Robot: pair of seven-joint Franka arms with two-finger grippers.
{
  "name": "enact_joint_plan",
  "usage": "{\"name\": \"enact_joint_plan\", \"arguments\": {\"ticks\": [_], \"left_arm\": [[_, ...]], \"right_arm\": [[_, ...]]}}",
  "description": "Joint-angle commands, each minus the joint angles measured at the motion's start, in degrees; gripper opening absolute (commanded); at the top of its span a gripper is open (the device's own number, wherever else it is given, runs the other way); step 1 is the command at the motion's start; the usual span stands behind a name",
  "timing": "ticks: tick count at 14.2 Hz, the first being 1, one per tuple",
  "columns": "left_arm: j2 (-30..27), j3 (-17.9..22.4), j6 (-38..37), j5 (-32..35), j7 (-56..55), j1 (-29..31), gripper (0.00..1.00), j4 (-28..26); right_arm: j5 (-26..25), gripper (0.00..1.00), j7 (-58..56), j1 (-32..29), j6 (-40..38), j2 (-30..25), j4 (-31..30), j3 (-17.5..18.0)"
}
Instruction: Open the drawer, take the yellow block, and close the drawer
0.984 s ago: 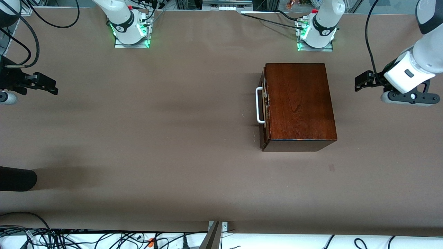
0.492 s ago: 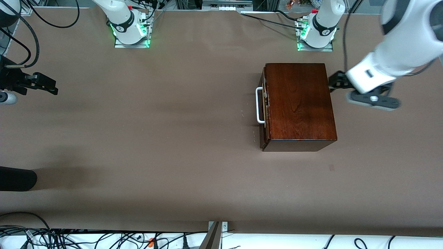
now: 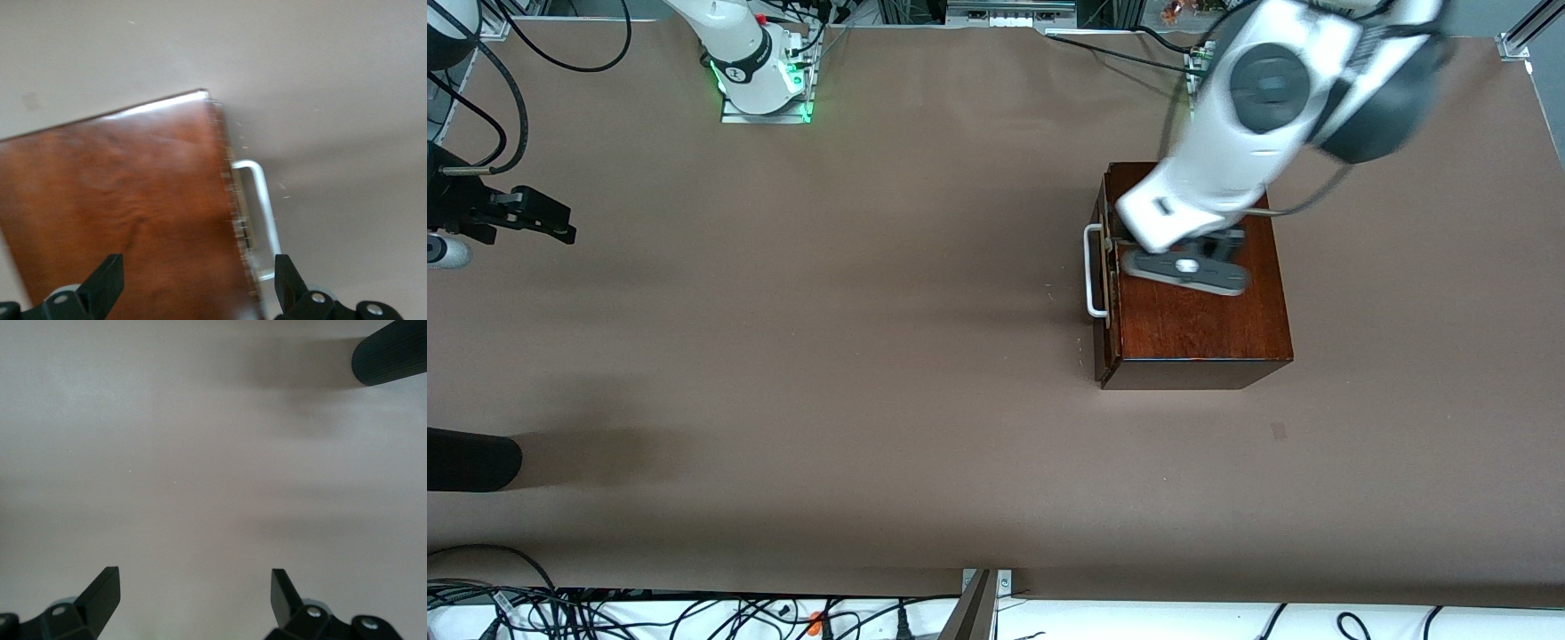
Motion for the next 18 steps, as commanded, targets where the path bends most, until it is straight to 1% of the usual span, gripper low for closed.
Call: {"name": "enact_joint_plan", "arguments": {"ticks": [1,2,4,9,11,13,14,15,18], "left_arm": [[4.67,0.83,2.71,-0.18,-4.61,-5.33,1.00,2.29],[5.81,0.83,3.94,-0.09,-6.10,-6.65,1.00,2.12],[7.22,0.83,4.13,-0.09,-8.04,-8.50,1.00,1.59],[11.35,0.91,4.39,0.60,-8.49,-10.79,1.00,0.80],[11.62,0.83,4.83,4.19,-9.98,-12.02,1.00,-0.95],[12.58,0.83,5.10,10.95,-11.56,-13.43,1.00,-2.36],[13.37,0.74,5.19,12.46,-13.57,-13.78,1.00,-2.37],[13.64,0.82,5.10,12.74,-15.15,-14.65,1.00,-2.37],[14.87,0.83,5.19,13.09,-15.61,-14.75,1.00,-2.54]], "right_arm": [[1.01,1.00,-0.02,-0.24,-0.33,-0.28,0.63,-0.15],[1.01,1.00,-0.10,-0.24,-0.24,-0.28,0.63,-0.06],[1.01,1.00,-0.10,-0.24,-0.24,-0.28,0.63,-0.06],[1.01,1.00,-0.10,-0.24,-0.33,-0.28,0.63,-0.15],[1.01,1.00,-0.10,-0.24,-0.33,-0.28,0.63,-0.15],[1.01,1.00,-0.10,-0.24,-0.33,-0.28,0.63,-0.06],[1.01,1.00,-0.10,-0.24,-0.33,-0.36,0.63,-0.15],[1.01,1.00,-0.10,-0.24,-0.33,-0.28,0.63,-0.24],[1.01,1.00,-0.10,-0.24,-0.33,-0.36,0.63,-0.33]]}}
